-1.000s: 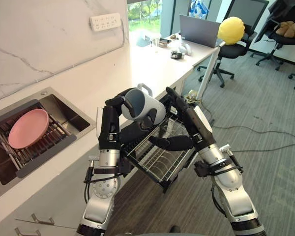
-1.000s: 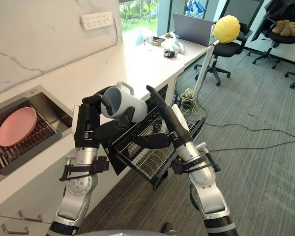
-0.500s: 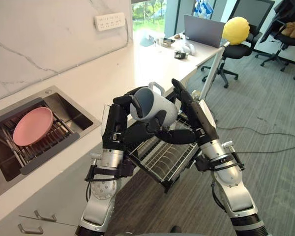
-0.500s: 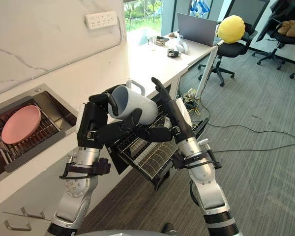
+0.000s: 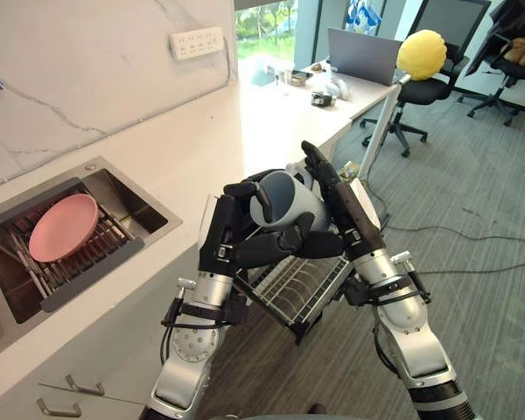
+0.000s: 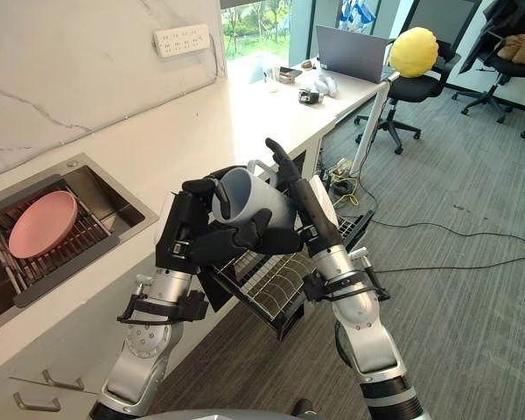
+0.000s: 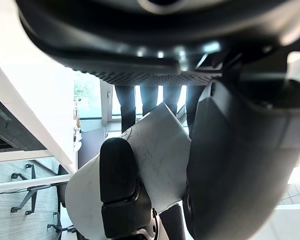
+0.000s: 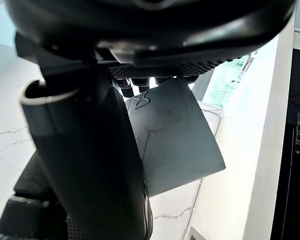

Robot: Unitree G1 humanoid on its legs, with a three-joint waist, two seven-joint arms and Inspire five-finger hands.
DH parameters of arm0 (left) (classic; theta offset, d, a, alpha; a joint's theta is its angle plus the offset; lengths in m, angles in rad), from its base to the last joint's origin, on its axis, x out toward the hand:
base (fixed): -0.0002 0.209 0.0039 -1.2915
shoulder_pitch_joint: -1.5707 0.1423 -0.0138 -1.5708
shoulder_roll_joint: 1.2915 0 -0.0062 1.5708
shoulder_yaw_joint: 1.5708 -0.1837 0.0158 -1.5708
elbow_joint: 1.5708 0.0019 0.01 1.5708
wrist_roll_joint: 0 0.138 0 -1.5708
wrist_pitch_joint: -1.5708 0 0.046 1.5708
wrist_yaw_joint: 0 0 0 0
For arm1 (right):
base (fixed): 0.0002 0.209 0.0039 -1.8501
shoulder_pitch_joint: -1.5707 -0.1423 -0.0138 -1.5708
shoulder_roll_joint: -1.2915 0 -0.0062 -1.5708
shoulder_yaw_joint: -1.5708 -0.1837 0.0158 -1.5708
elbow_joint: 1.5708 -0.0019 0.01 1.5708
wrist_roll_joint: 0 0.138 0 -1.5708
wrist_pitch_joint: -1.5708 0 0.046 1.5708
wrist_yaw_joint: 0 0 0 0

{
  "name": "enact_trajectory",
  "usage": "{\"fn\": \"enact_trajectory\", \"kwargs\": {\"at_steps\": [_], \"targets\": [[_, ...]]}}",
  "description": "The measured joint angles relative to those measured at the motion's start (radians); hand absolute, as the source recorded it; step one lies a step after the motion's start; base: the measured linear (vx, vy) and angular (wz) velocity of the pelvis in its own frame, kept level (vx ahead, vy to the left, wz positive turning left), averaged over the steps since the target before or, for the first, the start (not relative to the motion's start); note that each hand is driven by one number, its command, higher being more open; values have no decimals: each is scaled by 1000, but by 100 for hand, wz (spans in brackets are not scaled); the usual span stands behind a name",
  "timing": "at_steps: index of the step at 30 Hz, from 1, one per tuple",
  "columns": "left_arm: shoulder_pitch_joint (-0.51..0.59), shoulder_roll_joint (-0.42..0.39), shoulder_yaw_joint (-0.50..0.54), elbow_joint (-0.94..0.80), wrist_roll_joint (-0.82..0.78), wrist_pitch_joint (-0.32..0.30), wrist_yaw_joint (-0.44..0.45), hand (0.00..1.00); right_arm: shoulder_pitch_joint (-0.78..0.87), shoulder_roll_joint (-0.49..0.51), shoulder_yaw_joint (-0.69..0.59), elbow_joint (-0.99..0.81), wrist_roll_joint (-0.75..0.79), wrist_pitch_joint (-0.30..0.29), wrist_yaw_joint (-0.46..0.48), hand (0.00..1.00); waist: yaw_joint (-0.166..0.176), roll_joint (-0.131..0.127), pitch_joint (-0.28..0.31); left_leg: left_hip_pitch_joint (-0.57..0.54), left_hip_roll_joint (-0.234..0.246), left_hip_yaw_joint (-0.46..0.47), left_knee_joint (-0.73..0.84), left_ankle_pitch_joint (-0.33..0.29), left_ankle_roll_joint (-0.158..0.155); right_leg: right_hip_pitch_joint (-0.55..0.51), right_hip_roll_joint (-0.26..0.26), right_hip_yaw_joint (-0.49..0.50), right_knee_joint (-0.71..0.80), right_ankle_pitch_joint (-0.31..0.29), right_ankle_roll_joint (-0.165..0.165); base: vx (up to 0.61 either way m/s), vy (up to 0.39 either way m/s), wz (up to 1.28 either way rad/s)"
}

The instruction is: Walk over to the sink, pick up the cup, carry it to the dishwasher, place the cup inside the dishwasher, then close the dishwasher door

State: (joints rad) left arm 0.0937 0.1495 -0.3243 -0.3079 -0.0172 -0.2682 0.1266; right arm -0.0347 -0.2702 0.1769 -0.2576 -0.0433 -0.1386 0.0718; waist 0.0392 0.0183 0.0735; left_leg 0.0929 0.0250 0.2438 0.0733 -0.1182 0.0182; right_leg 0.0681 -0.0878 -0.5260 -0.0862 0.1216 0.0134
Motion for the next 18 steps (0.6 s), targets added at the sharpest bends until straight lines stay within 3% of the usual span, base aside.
{"fn": "enact_trajectory", "kwargs": {"at_steps": [4, 5, 18], "targets": [[9, 13, 0, 9, -1, 0, 0, 0, -2, -3, 10, 6, -1, 34, 16, 100, 0, 0, 0, -2, -1, -6, -1, 3, 0, 0, -1, -6, 0, 0, 0, 0, 0, 5], [11, 13, 0, 9, -1, 1, 0, 0, -2, -5, 11, 6, -1, 38, 18, 0, 0, 0, 0, -3, -1, -7, -1, 4, 1, 0, -1, -7, 0, 0, 0, 0, 0, 4], [15, 33, 2, 10, -6, 17, 5, 0, -15, -20, 25, 33, -58, 77, 38, 0, 0, -1, 0, -7, -7, -14, -2, 11, 6, 0, -8, -14, 0, 7, 0, -7, 15, 1]]}}
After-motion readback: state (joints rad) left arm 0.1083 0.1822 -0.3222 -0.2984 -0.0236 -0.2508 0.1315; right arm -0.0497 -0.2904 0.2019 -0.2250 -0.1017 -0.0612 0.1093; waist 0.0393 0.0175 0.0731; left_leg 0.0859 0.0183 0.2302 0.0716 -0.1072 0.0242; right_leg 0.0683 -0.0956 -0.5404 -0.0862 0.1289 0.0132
